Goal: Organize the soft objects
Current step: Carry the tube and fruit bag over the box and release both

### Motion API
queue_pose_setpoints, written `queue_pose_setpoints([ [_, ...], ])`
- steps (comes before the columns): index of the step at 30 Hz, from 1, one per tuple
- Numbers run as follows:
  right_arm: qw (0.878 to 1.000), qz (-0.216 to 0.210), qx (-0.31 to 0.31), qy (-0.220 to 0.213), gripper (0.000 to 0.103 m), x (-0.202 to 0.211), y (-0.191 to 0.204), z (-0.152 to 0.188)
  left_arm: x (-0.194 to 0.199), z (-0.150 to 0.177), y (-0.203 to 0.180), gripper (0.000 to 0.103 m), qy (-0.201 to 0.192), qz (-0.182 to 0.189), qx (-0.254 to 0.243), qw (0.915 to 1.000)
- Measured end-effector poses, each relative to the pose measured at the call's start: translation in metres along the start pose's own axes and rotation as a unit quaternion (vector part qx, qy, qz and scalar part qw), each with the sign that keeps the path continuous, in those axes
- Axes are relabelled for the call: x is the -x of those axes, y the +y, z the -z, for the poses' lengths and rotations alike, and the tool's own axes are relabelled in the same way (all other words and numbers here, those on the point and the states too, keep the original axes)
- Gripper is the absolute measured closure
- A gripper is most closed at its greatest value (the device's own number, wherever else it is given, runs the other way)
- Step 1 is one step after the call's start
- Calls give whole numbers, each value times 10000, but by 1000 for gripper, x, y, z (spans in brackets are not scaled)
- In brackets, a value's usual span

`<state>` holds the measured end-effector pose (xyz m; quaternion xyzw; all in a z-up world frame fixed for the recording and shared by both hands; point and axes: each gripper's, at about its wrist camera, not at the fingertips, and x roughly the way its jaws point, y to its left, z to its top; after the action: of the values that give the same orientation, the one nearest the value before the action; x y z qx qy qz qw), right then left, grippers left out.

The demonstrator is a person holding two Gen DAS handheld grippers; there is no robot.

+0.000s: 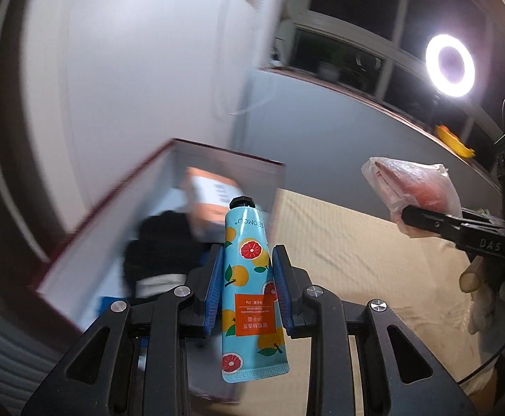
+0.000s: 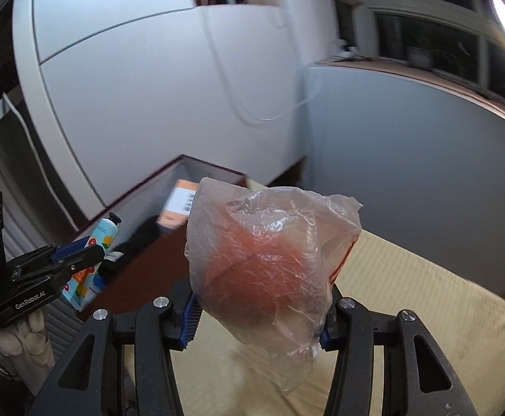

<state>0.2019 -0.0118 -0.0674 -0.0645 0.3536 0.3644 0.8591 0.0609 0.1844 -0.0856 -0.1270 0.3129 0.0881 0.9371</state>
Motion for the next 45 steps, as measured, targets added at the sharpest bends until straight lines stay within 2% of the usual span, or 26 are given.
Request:
queue_pose_setpoints([
  [5, 9991, -349, 186, 152, 56, -27, 36, -24, 6, -4, 40, 76, -90, -363, 174, 9991],
  [9, 9973, -563, 374, 290, 56, -51, 66, -39, 7, -4, 58, 76, -138, -573, 170, 9981],
  [15, 9924, -866, 613, 618, 56, -88, 108, -51, -1, -2, 75, 76, -83, -671, 218, 9975],
  [19, 9898, -917, 716, 827, 56, -107, 123, -50, -7, 0, 79, 76, -35, -693, 211, 9974],
  [29, 9880, -828, 770, 1051, 53, -131, 135, -46, -9, 0, 82, 76, -49, -770, 178, 9969],
  [32, 9876, -851, 731, 1098, 46, -134, 134, -48, -6, 0, 81, 76, -115, -804, 202, 9965],
  [35, 9897, -816, 613, 1007, 40, -128, 132, -49, -2, 0, 82, 76, -154, -812, 202, 9964],
  [45, 9919, -803, 518, 839, 39, -109, 124, -49, 8, 4, 80, 76, -205, -792, 276, 9963],
])
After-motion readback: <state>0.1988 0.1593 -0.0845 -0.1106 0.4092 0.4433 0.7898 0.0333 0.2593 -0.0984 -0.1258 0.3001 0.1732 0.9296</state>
